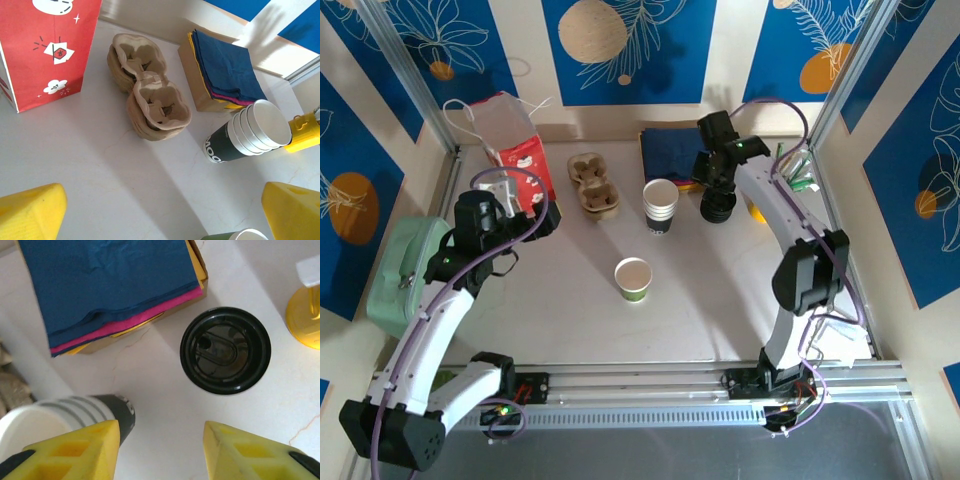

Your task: Pack the takeout coffee

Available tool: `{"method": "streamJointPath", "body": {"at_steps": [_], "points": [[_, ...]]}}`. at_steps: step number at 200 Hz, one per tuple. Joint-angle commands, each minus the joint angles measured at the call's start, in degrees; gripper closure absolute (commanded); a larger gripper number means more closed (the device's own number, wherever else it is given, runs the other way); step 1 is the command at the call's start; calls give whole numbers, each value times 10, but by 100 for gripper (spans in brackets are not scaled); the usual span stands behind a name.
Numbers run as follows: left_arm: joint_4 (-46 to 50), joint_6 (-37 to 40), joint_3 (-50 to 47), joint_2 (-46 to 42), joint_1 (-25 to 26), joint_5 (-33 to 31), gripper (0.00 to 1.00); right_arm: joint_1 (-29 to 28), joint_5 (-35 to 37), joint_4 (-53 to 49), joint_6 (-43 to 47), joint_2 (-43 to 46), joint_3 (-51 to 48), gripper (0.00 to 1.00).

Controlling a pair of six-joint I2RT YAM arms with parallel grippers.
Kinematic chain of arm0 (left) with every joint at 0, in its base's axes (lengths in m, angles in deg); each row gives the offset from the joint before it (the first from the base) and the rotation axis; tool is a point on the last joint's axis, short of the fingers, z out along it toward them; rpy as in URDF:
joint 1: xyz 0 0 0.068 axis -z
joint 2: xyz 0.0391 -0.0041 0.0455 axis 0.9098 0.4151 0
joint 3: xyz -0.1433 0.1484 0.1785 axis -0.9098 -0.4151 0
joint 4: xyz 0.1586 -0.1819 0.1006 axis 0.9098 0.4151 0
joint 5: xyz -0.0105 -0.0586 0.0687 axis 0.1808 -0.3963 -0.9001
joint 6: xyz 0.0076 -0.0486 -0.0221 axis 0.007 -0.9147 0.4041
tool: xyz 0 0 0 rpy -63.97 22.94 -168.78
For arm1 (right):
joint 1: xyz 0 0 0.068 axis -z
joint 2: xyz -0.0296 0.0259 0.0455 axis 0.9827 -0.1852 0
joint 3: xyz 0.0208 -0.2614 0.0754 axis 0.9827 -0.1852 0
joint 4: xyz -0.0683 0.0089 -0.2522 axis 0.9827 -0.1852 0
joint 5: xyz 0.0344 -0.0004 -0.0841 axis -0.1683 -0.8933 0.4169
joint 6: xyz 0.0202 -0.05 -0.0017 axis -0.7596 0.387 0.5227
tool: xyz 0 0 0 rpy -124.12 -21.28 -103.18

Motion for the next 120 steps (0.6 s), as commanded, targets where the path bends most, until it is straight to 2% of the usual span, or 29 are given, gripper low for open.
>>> {"method": "streamJointPath", "body": {"at_steps": [1, 51, 120], "points": [[7, -2, 8, -10, 3, 5, 1, 10, 17, -26, -15, -43, 32, 52], [11, 1, 1, -25, 3, 1, 1, 30, -14, -10, -11, -115, 62, 49], [12, 5, 7, -17, 3, 2, 1, 47, -24, -9, -5, -156, 82, 49]]}}
